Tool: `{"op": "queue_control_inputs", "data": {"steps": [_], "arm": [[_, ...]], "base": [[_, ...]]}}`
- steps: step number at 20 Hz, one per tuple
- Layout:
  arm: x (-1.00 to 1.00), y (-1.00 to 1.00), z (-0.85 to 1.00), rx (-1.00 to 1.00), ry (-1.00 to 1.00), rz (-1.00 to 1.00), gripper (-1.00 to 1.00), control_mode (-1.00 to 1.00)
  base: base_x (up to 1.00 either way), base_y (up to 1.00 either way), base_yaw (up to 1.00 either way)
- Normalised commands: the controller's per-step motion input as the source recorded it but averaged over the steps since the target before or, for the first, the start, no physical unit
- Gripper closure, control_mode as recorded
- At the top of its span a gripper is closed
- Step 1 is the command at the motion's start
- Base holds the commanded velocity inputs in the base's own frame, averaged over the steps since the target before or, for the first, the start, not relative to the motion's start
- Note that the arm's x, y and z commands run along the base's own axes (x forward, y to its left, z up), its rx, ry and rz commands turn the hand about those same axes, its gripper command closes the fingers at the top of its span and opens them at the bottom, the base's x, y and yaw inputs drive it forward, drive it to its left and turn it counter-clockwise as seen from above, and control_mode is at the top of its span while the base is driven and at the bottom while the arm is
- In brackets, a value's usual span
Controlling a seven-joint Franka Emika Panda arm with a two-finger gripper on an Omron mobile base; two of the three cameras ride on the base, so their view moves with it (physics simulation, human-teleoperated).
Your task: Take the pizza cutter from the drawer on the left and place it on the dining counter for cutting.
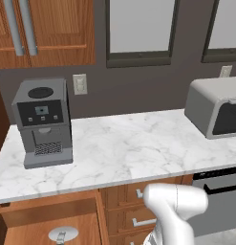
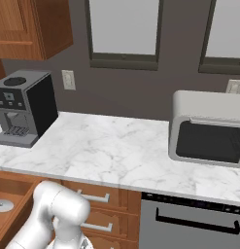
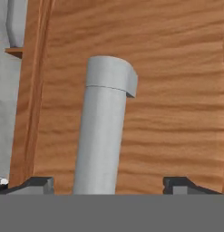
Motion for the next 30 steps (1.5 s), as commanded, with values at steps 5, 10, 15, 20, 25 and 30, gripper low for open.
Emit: {"op": "queue_control_inputs", "data": {"steps": [5, 10, 15, 20, 25, 30], "arm": [[-0.45, 0.12, 0.46, 0.02, -0.01, -0.01, -1.00, -1.00], [-0.05, 0.00, 1.00, 0.12, -0.20, -0.01, -1.00, -1.00], [0.13, -0.13, 1.00, 0.21, -0.17, -0.09, -1.00, -1.00], [0.52, -0.38, 1.00, 0.26, -0.04, -0.16, -1.00, -1.00], [0.51, -0.45, 1.00, 0.31, 0.00, -0.14, -1.00, -1.00], [0.49, -0.36, 1.00, 0.34, 0.00, -0.08, -1.00, -1.00]], "base": [[0.00, 0.00, 0.00], [0.00, 0.00, 0.00], [0.00, 0.00, 0.00], [0.00, 0.00, 0.00], [0.00, 0.00, 0.00], [0.00, 0.00, 0.00]]}}
